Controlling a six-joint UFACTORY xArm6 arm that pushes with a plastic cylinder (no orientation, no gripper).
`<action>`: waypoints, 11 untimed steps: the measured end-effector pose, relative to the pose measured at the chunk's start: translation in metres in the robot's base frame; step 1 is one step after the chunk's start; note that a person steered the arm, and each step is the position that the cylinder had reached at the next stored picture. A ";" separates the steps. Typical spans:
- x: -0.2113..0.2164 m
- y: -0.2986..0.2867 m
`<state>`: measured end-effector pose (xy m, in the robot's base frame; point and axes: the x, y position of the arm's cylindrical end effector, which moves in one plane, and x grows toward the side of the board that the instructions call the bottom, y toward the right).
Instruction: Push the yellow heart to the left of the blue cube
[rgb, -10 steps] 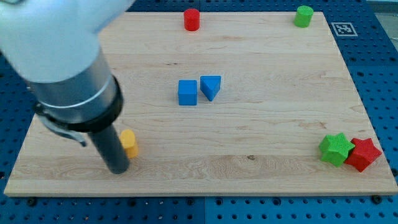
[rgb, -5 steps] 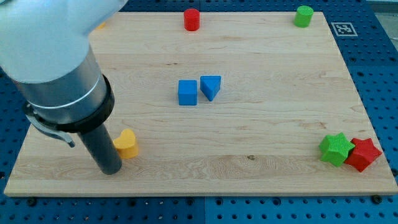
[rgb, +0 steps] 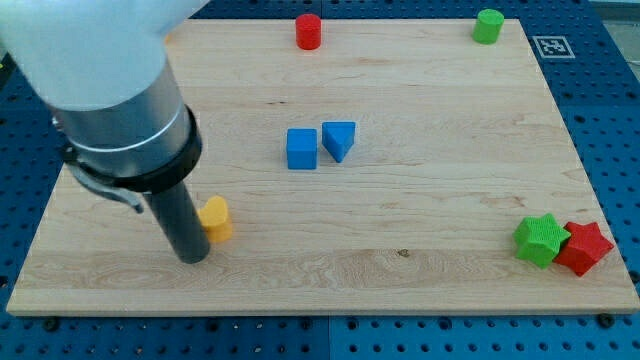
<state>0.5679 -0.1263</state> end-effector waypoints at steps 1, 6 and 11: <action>-0.012 0.026; -0.028 -0.005; -0.029 0.022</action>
<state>0.5390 -0.1045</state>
